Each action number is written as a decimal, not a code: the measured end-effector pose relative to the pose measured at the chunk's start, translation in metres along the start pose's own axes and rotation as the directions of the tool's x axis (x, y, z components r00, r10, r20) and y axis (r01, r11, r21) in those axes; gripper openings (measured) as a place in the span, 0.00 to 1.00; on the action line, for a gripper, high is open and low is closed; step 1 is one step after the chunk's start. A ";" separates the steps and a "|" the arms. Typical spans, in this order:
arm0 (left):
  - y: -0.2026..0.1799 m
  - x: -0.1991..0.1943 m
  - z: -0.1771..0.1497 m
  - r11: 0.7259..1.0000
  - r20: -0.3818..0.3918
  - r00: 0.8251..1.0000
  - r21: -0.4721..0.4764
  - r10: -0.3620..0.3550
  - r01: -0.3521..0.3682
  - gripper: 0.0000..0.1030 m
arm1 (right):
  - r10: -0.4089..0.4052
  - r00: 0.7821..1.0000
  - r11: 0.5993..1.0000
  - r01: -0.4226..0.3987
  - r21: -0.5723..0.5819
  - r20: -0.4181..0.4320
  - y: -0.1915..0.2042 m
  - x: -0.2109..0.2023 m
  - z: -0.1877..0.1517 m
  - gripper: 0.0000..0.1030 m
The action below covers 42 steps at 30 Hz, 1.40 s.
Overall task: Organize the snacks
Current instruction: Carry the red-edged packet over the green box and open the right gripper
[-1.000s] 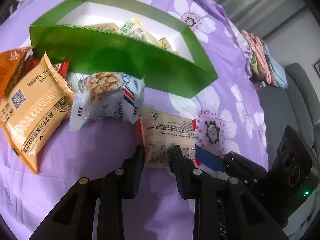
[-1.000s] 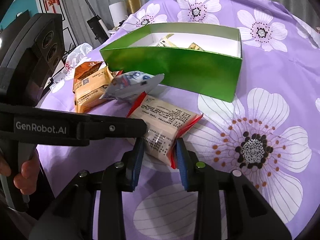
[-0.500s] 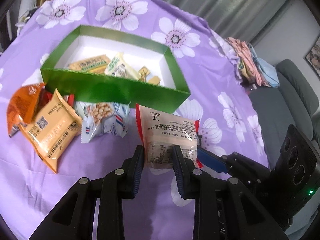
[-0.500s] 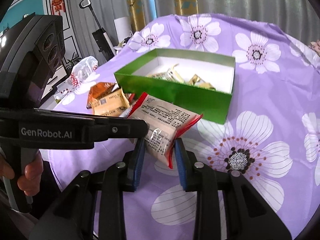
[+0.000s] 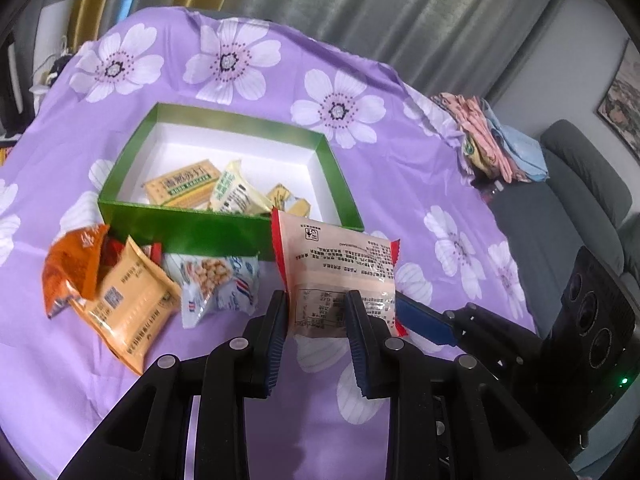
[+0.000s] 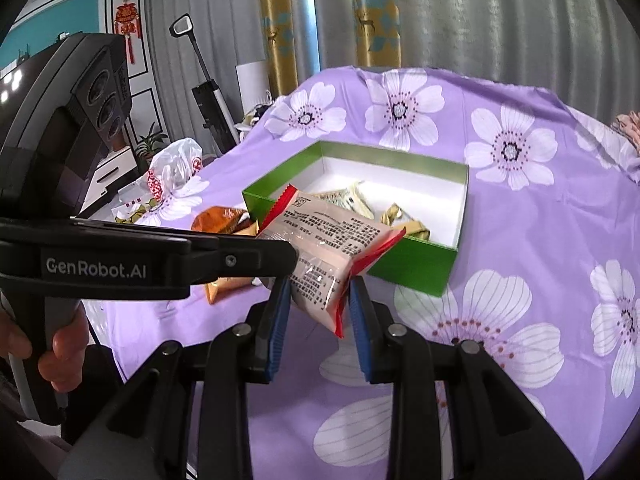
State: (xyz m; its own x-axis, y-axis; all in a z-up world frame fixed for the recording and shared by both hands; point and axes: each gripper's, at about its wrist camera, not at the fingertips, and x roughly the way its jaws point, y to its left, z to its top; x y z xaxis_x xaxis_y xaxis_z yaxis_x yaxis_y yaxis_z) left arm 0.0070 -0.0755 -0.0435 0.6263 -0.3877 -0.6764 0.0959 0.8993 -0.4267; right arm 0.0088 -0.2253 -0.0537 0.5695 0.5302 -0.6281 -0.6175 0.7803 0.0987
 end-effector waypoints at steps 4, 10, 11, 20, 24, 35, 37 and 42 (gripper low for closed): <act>0.002 -0.002 0.009 1.000 0.017 1.000 0.014 0.012 -0.012 0.28 | 0.004 1.000 1.000 -0.004 -0.007 0.015 0.001 0.003 0.007 0.29; 0.006 0.002 0.026 0.999 0.038 0.999 0.032 0.025 -0.026 0.28 | 0.005 0.999 1.000 -0.004 -0.019 0.036 -0.003 0.014 0.022 0.29; 0.007 0.003 0.031 0.999 0.047 0.998 0.037 0.030 -0.032 0.28 | 0.005 0.999 1.000 -0.004 -0.020 0.039 -0.004 0.016 0.024 0.29; 0.016 0.020 0.070 0.996 0.078 0.995 0.066 0.058 -0.063 0.28 | 0.013 0.997 0.999 -0.010 -0.031 0.078 -0.019 0.043 0.053 0.29; 0.023 0.031 0.081 0.995 0.077 0.995 0.074 0.068 -0.073 0.28 | 0.013 0.997 1.000 -0.011 -0.027 0.075 -0.028 0.059 0.062 0.30; 0.043 0.064 0.098 0.994 0.041 0.995 0.059 0.088 -0.091 0.28 | -0.001 1.000 1.000 0.002 -0.020 0.019 -0.042 0.098 0.073 0.30; 0.047 0.069 0.099 0.995 0.031 0.996 0.051 0.087 -0.088 0.28 | -0.002 1.000 1.000 0.002 -0.017 0.009 -0.043 0.103 0.072 0.30; 0.051 0.077 0.099 0.995 0.012 0.996 0.040 0.088 -0.088 0.28 | 0.000 1.000 1.000 0.000 -0.006 -0.017 -0.045 0.114 0.072 0.30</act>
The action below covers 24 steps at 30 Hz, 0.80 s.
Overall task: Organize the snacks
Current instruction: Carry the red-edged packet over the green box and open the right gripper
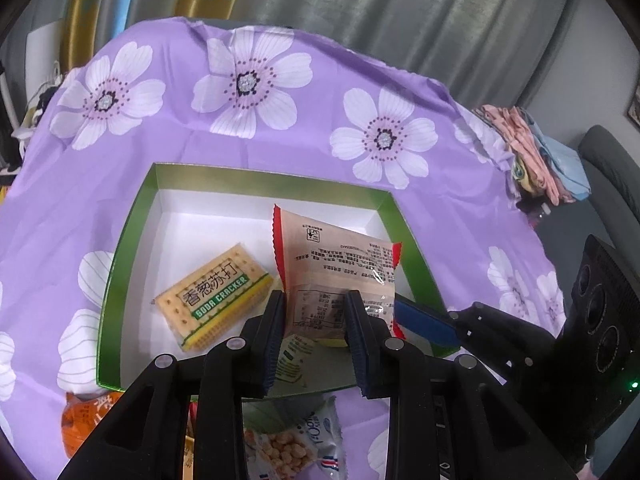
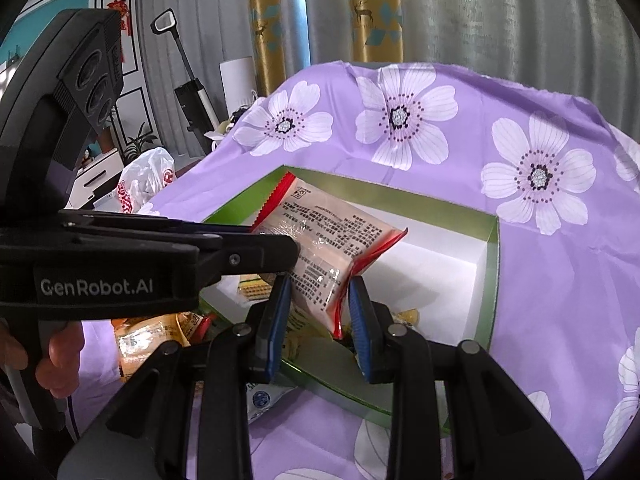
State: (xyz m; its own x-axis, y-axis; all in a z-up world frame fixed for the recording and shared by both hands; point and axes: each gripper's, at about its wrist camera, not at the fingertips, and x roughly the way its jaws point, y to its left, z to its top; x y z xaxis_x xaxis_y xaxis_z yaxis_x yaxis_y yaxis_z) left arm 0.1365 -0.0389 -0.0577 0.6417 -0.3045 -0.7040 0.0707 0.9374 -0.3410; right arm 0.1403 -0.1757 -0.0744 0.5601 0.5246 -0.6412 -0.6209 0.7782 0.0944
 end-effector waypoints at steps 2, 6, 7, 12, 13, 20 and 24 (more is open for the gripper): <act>0.001 0.003 -0.001 1.000 -0.014 1.000 -0.006 0.002 -0.002 0.28 | -0.001 1.000 1.000 0.001 0.004 -0.009 0.000 0.003 0.000 0.32; 0.002 0.005 -0.002 1.000 -0.021 1.000 -0.006 0.007 -0.008 0.28 | -0.003 0.999 1.000 0.003 0.009 -0.033 -0.001 0.008 -0.001 0.34; 0.001 0.005 -0.002 1.000 -0.023 1.000 -0.005 0.008 -0.008 0.28 | -0.003 0.999 1.000 0.003 0.010 -0.037 -0.001 0.008 -0.001 0.34; 0.001 0.006 -0.002 1.000 -0.027 1.000 -0.002 0.012 -0.012 0.28 | -0.004 0.999 1.000 0.005 0.017 -0.044 -0.002 0.009 -0.001 0.34; 0.001 0.007 -0.002 1.000 -0.030 0.999 -0.003 0.015 -0.015 0.29 | -0.004 0.999 1.000 0.005 0.017 -0.044 -0.001 0.009 -0.002 0.35; 0.002 0.010 -0.002 0.999 -0.039 0.999 -0.002 0.037 -0.037 0.56 | 0.000 0.999 1.000 0.001 0.019 -0.042 -0.001 0.009 -0.001 0.51; 0.004 0.006 -0.002 0.999 -0.024 0.998 -0.003 0.053 -0.053 0.73 | -0.004 1.000 1.000 0.004 0.009 -0.023 0.003 0.005 0.001 0.61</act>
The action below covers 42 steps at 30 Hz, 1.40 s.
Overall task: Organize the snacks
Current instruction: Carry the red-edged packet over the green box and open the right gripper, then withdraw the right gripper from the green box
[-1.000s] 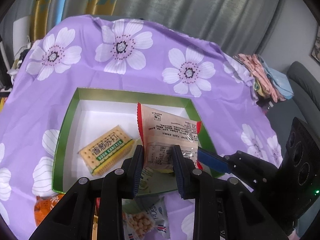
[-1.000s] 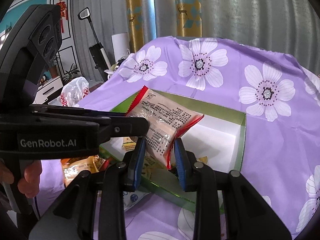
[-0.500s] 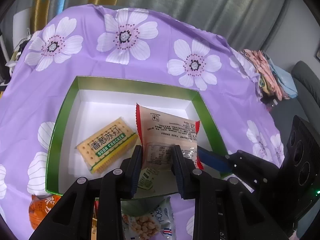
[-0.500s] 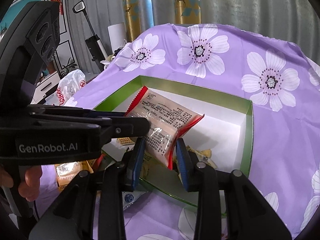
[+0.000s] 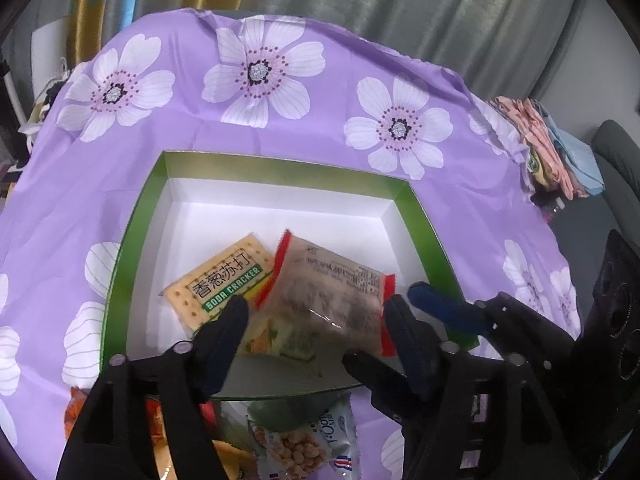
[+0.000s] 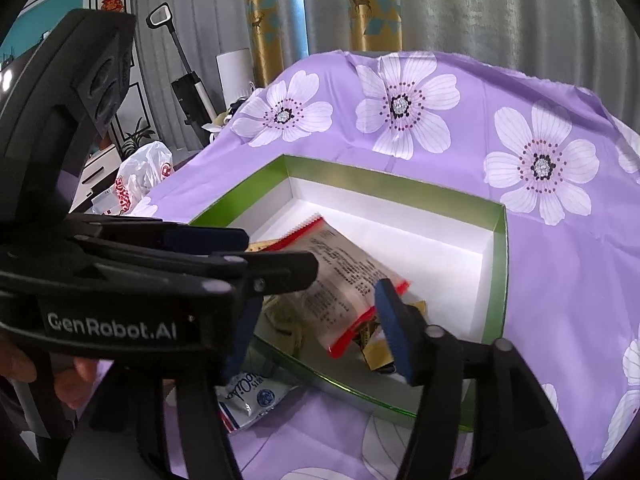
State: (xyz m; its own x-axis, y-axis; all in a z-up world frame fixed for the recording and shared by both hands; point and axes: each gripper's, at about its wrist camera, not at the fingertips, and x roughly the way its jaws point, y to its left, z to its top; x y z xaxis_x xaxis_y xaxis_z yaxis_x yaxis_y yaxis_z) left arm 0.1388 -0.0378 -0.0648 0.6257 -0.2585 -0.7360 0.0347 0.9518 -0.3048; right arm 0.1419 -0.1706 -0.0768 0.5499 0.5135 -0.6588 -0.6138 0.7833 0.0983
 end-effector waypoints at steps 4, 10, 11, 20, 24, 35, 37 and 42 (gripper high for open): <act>0.003 -0.005 0.001 1.000 0.012 1.000 -0.003 0.020 -0.020 0.78 | -0.016 1.000 1.000 0.016 0.001 0.002 0.000 -0.002 0.000 0.64; 0.006 -0.014 0.001 0.999 0.033 0.998 -0.014 0.046 -0.045 0.87 | -0.024 1.000 1.000 0.024 0.013 0.017 -0.001 -0.010 -0.001 0.70; 0.006 -0.016 0.001 0.999 0.037 0.998 -0.015 0.049 -0.048 0.87 | -0.026 0.999 1.000 0.026 0.013 0.020 0.000 -0.012 -0.001 0.71; 0.001 -0.042 -0.002 0.997 0.092 0.993 0.005 0.080 -0.080 0.94 | -0.040 0.998 0.999 0.038 0.035 0.055 0.005 -0.035 -0.003 0.86; -0.004 -0.053 -0.004 0.996 0.108 0.990 0.012 0.088 -0.090 0.95 | -0.045 0.997 0.998 0.042 0.038 0.069 0.008 -0.046 -0.004 0.90; -0.018 -0.079 -0.015 0.995 0.125 0.988 0.041 0.088 -0.094 0.96 | -0.019 0.996 0.999 0.015 0.050 0.084 0.024 -0.074 -0.011 0.98; -0.020 -0.083 -0.018 0.994 0.130 0.987 0.047 0.093 -0.100 0.97 | -0.016 0.996 0.999 0.011 0.048 0.088 0.027 -0.079 -0.012 0.98; -0.021 -0.094 -0.030 0.993 0.127 0.987 0.050 0.101 -0.108 0.97 | -0.015 0.996 0.999 0.011 0.044 0.090 0.035 -0.090 -0.017 1.00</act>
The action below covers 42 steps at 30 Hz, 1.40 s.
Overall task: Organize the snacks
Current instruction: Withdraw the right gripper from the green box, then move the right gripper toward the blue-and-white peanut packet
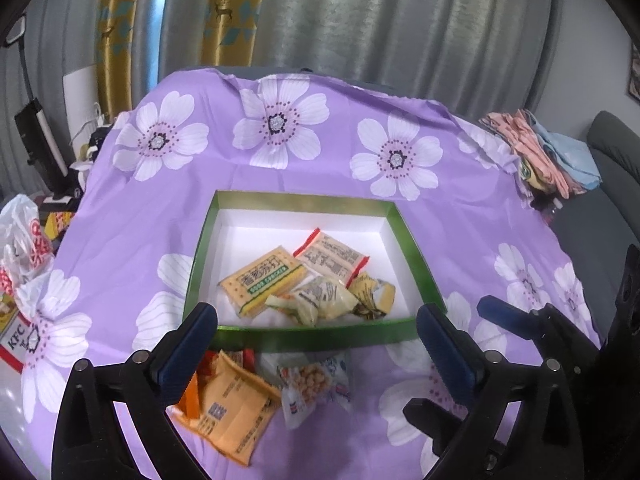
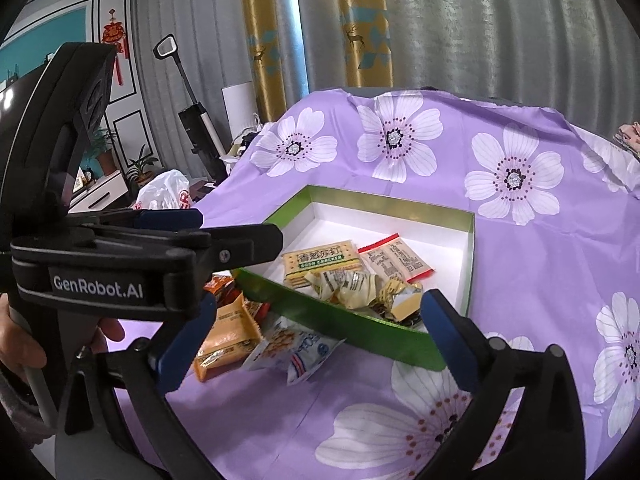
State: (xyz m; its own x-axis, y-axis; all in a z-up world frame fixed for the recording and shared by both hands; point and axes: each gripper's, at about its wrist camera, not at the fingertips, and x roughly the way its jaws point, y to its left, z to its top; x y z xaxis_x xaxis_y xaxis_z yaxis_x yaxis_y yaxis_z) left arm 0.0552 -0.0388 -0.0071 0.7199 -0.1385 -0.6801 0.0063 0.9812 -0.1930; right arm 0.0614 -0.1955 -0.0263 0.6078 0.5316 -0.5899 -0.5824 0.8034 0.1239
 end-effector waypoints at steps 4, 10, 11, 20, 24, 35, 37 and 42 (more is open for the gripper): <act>0.008 -0.010 -0.009 1.000 -0.007 1.000 -0.024 -0.004 0.003 0.97 | -0.003 1.000 1.000 0.003 0.011 -0.013 0.004 -0.006 -0.006 1.00; 0.035 -0.021 -0.021 0.993 -0.027 1.000 -0.118 -0.011 0.008 0.97 | -0.005 0.999 1.000 0.006 0.024 -0.041 0.008 -0.013 -0.020 1.00; 0.040 -0.024 -0.023 0.990 -0.026 1.000 -0.138 -0.010 0.006 0.97 | -0.004 0.999 0.999 0.005 0.032 -0.047 0.008 -0.014 -0.022 1.00; 0.073 -0.037 -0.047 0.975 -0.047 0.999 -0.222 0.004 -0.014 0.97 | 0.004 0.997 0.998 0.002 0.067 -0.081 0.011 -0.019 -0.041 1.00; 0.083 -0.036 -0.059 0.968 -0.071 0.997 -0.250 0.010 -0.028 0.97 | 0.018 0.994 0.997 -0.010 0.077 -0.104 0.014 -0.014 -0.048 1.00; 0.054 -0.017 -0.085 0.991 -0.063 0.995 -0.118 -0.077 0.069 0.97 | 0.021 0.990 0.998 -0.012 0.066 -0.142 0.018 0.000 -0.066 1.00; 0.046 -0.010 -0.089 0.995 -0.064 0.995 -0.073 -0.080 0.075 0.97 | 0.005 0.989 0.999 0.002 0.050 -0.149 0.018 0.005 -0.070 1.00; 0.038 0.009 -0.096 0.997 -0.099 0.993 -0.017 -0.070 0.069 0.97 | 0.001 0.984 0.999 0.007 0.046 -0.179 0.015 0.021 -0.078 0.98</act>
State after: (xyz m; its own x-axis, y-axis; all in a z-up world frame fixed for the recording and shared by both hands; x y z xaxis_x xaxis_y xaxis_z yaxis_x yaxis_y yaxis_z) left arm -0.0047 -0.0155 -0.0884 0.6457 -0.2197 -0.7313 0.0445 0.9669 -0.2512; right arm 0.0230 -0.1938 -0.0991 0.5007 0.4761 -0.7229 -0.5527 0.8186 0.1563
